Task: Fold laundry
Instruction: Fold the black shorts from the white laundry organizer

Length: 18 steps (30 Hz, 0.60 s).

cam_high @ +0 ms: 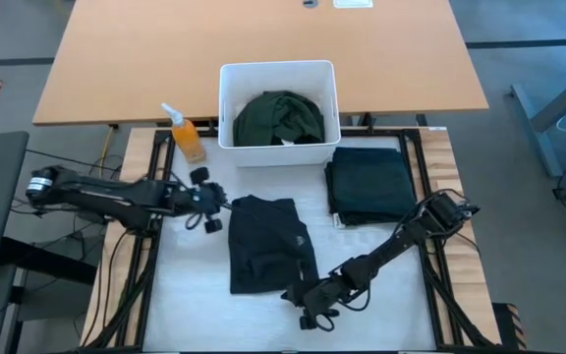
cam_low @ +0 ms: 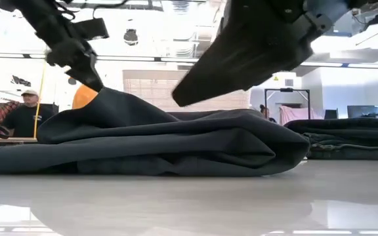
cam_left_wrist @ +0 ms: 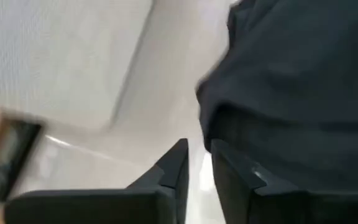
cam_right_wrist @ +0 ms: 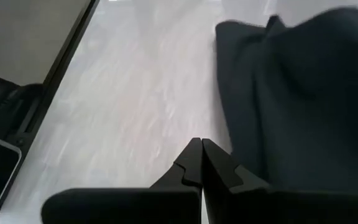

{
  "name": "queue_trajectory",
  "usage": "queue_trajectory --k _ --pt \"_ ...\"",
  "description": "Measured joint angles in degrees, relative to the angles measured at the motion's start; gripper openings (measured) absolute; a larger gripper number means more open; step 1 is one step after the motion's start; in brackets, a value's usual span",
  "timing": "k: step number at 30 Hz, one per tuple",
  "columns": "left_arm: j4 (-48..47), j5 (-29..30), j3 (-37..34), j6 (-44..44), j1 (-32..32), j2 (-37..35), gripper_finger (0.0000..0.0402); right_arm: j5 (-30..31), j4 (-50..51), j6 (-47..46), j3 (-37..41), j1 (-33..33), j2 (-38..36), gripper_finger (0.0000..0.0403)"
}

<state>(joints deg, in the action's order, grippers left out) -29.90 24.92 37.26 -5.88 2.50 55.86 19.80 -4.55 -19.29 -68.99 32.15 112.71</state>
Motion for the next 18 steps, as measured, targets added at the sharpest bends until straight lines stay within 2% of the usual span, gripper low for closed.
queue_trajectory --k 3,5,7,9,12,18 --pt "4.94 -10.2 -3.82 -4.34 2.51 -3.36 0.0099 -0.03 0.3 -0.15 0.0 0.06 0.0 0.002" --pt "15.8 -16.82 -8.43 -5.39 6.01 -3.2 0.012 -0.06 0.1 -0.09 0.0 0.06 0.0 0.002" --pt "28.78 -19.18 -13.51 -5.29 10.33 -1.25 0.0136 -0.08 0.15 0.23 0.0 -0.06 0.0 0.002" --pt "40.09 -17.66 -16.9 -5.16 14.23 2.07 0.0148 -0.12 0.1 0.26 0.0 -0.36 0.02 0.002" --pt "47.34 -12.39 -17.84 -2.96 18.96 7.04 0.0156 -0.19 0.06 0.24 -0.04 -0.39 0.02 0.002" --pt "48.68 -2.5 -13.64 1.08 23.25 17.46 0.0158 -0.65 0.06 -0.79 -0.02 -0.29 0.02 0.002"
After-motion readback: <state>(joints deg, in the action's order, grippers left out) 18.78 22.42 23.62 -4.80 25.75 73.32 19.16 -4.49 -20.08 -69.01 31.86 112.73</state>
